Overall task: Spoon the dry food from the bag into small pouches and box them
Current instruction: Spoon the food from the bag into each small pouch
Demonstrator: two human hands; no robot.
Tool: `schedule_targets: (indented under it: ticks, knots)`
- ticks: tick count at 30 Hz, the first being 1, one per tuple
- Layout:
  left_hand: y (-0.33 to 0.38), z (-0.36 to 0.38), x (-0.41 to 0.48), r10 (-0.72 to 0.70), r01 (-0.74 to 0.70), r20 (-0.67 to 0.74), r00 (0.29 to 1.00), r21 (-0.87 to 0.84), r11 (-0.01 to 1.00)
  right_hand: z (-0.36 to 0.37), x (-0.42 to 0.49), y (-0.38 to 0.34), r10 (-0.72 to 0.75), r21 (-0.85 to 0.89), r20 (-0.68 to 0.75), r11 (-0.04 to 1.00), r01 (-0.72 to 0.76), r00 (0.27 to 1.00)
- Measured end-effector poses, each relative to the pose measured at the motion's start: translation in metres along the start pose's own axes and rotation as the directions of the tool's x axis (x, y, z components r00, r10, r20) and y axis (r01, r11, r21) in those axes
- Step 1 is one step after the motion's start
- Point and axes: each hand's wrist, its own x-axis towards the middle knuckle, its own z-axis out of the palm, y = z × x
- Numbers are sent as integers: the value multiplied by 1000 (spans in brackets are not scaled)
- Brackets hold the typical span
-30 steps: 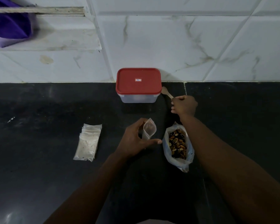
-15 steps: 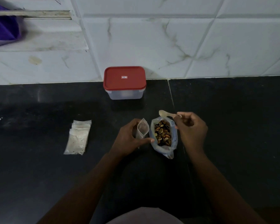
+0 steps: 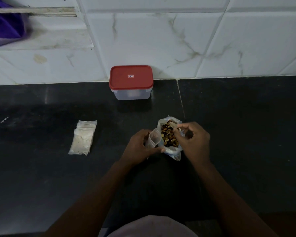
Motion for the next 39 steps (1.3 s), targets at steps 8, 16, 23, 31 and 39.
schedule_targets:
  ticks: [8,16,23,31,39]
  knots:
    - [1,4,3,24,-24,-9,1000,54,998,4,9,16,15,-201,37,980,-8,999]
    - [-4,10,2,-48,49,19,999,-16,999,0,8,23,-40,-335,39,941,50,998]
    - [-1,14,3,-110,115,71,991,-70,991,7,9,27,25,-215,68,977,-10,997]
    - [-4,19,6,-127,137,88,988,-110,984,4,19,26,344,-43,6,938,-343,939]
    - [-1,20,8,-133,142,86,987,-114,983,9,24,23,451,-36,37,893,-450,892]
